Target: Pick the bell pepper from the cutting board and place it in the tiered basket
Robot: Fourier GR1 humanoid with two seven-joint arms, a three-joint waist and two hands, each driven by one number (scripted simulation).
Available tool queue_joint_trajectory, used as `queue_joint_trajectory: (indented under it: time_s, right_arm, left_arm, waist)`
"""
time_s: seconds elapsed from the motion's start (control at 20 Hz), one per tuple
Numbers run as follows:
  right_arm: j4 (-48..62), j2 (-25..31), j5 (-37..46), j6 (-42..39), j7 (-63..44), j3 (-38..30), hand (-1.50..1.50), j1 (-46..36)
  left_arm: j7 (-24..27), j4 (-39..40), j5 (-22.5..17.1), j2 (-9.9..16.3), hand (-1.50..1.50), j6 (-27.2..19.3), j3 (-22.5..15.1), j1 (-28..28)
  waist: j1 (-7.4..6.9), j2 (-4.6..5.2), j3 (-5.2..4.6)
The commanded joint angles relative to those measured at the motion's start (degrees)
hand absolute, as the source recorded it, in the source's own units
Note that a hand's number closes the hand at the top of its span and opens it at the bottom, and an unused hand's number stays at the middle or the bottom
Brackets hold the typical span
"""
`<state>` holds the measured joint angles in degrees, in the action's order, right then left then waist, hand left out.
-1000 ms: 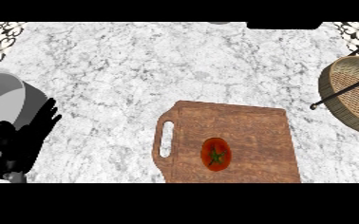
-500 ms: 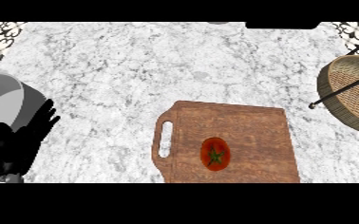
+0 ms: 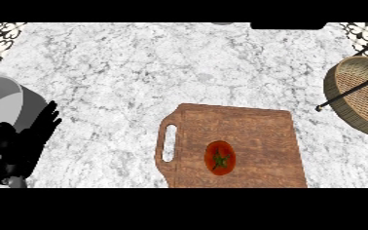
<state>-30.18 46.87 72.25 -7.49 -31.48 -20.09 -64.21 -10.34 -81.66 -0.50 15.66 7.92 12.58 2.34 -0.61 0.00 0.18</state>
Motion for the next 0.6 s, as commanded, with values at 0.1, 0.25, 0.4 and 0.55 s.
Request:
queue_joint_trajectory:
  time_s: [0.1,0.25,0.4,0.55]
  right_arm:
    - [-6.7,1.4,-2.8,6.4,-4.6,-3.9,-1.5,-2.9]
    - [-7.8,6.8,-6.3,3.7,-6.1,-8.7,-1.5,-2.0]
    - [-13.6,4.7,-10.0,3.7,-12.0,-12.6,-1.5,-0.7]
    - [-17.3,6.2,-16.6,4.4,-9.9,-19.7,-1.5,1.6]
  left_arm:
    - [-0.1,1.7,0.1,0.7,0.0,0.5,0.6,-0.6]
    - [0.5,2.2,0.0,-0.3,0.0,0.1,0.7,0.6]
    - [-0.1,1.0,0.1,0.6,0.0,-0.2,1.4,1.0]
    - [3.1,3.7,-0.1,0.3,0.0,0.1,2.4,2.8]
  waist:
    - [0.64,-0.1,-0.23]
    - [1.47,-0.32,-0.23]
    - [2.56,-0.93,-0.23]
    - [3.69,-1.07,-0.21]
